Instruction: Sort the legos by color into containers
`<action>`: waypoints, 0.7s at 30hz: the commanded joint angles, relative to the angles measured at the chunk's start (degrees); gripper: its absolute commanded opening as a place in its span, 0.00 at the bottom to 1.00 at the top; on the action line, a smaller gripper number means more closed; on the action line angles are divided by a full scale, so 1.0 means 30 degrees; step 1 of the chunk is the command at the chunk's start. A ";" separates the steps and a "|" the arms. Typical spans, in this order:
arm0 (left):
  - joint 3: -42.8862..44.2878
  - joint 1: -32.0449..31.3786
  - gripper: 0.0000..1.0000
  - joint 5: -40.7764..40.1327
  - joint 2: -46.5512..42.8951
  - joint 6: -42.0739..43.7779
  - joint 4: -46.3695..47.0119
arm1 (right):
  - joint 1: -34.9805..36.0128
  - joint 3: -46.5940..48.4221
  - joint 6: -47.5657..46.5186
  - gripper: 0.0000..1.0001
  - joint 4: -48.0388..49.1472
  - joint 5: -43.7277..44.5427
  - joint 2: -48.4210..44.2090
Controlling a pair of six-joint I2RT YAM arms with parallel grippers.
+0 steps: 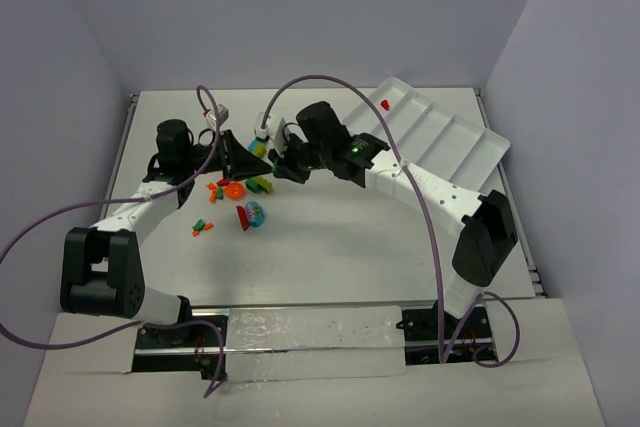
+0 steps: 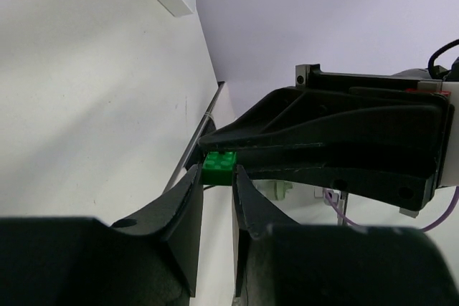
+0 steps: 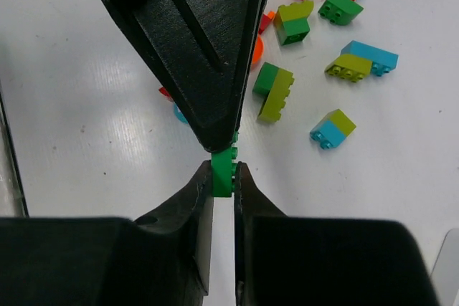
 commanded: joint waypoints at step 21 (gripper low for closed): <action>0.4784 0.2997 0.99 -1.1836 -0.2364 1.3665 -0.9998 | -1.4977 0.5122 0.1937 0.00 -0.2364 0.2967 0.5801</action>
